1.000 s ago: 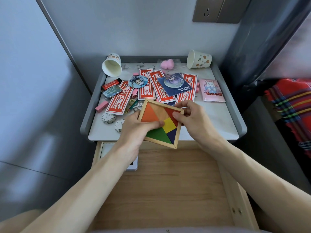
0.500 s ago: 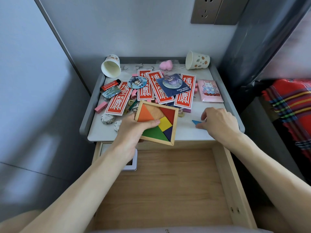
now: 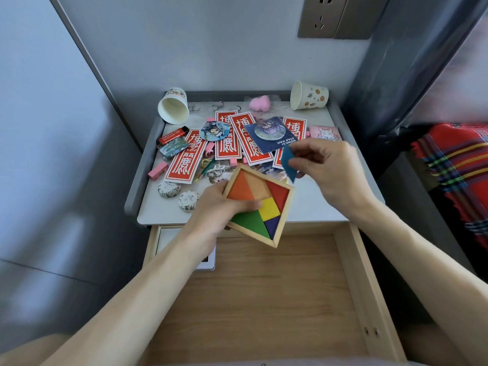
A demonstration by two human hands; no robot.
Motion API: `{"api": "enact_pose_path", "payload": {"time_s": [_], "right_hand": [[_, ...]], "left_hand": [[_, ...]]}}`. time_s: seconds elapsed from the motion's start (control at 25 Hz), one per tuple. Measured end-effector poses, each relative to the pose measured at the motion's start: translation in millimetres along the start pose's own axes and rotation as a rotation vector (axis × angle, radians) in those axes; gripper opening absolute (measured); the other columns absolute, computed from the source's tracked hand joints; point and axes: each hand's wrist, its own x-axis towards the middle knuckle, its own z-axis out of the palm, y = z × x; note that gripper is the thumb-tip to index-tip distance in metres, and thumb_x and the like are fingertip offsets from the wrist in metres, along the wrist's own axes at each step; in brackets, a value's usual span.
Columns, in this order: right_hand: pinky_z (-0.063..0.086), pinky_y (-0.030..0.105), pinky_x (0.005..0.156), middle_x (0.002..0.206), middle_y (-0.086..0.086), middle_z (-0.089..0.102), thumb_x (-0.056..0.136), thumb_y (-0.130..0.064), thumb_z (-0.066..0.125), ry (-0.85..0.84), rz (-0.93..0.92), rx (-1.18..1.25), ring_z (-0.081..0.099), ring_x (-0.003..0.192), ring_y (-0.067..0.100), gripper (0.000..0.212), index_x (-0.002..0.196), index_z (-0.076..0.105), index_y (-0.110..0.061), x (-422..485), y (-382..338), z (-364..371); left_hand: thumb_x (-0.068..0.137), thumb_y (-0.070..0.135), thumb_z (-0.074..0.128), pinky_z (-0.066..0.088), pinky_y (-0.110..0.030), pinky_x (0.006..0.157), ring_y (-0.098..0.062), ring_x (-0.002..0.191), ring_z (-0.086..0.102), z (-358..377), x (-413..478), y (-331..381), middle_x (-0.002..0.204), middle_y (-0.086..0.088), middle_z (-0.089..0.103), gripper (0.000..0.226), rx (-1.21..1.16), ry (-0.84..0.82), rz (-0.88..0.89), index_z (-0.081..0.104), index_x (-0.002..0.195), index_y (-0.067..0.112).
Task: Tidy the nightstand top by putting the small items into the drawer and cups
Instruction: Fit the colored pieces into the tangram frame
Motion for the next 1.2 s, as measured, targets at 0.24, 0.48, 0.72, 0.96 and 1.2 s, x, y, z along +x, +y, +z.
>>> {"api": "enact_pose_path", "payload": {"time_s": [0.24, 0.48, 0.72, 0.96, 1.2], "right_hand": [[0.045, 0.011, 0.062, 0.072, -0.008, 0.066, 0.078, -0.007, 0.079, -0.106, -0.012, -0.067, 0.057, 0.064, -0.002, 0.017, 0.091, 0.073, -0.016, -8, 2, 29], [0.039, 0.009, 0.061, 0.078, -0.014, 0.063, 0.078, -0.014, 0.078, -0.054, -0.033, -0.196, 0.053, 0.068, 0.0, 0.014, 0.09, 0.073, -0.021, -10, 12, 39], [0.041, 0.011, 0.054, 0.083, -0.008, 0.064, 0.092, -0.028, 0.064, -0.083, 0.084, -0.236, 0.059, 0.073, 0.004, 0.012, 0.103, 0.066, -0.024, -10, 16, 45], [0.04, 0.012, 0.05, 0.071, -0.009, 0.063, 0.092, -0.03, 0.065, -0.051, 0.086, -0.191, 0.056, 0.061, 0.003, 0.003, 0.091, 0.066, -0.027, -13, 14, 48], [0.043, 0.011, 0.057, 0.079, -0.01, 0.065, 0.096, -0.027, 0.059, -0.154, 0.032, -0.241, 0.058, 0.071, 0.0, 0.012, 0.092, 0.07, -0.024, -15, 15, 51]], "left_hand": [[0.069, 0.018, 0.089, 0.056, -0.028, 0.064, -0.011, 0.078, 0.072, 2, -1, 0, 0.087, 0.005, 0.077, 0.037, 0.066, -0.022, 0.016, 0.069, 0.099, 0.024], [0.071, 0.015, 0.087, 0.053, -0.018, 0.057, -0.002, 0.067, 0.07, 3, -3, 1, 0.079, 0.009, 0.075, 0.031, 0.063, -0.052, 0.05, 0.067, 0.092, 0.025], [0.073, 0.019, 0.086, 0.055, -0.021, 0.061, -0.007, 0.075, 0.072, 3, -4, 0, 0.086, 0.007, 0.077, 0.03, 0.027, -0.046, 0.052, 0.068, 0.096, 0.026], [0.085, 0.043, 0.073, 0.056, -0.038, 0.086, -0.019, 0.09, 0.073, -3, 0, 4, 0.089, 0.003, 0.078, 0.023, 0.028, -0.056, -0.068, 0.075, 0.1, 0.025], [0.091, 0.038, 0.068, 0.057, -0.036, 0.082, -0.02, 0.086, 0.073, -6, 3, 2, 0.09, 0.002, 0.078, 0.016, 0.057, -0.009, 0.002, 0.074, 0.098, 0.025]]}}
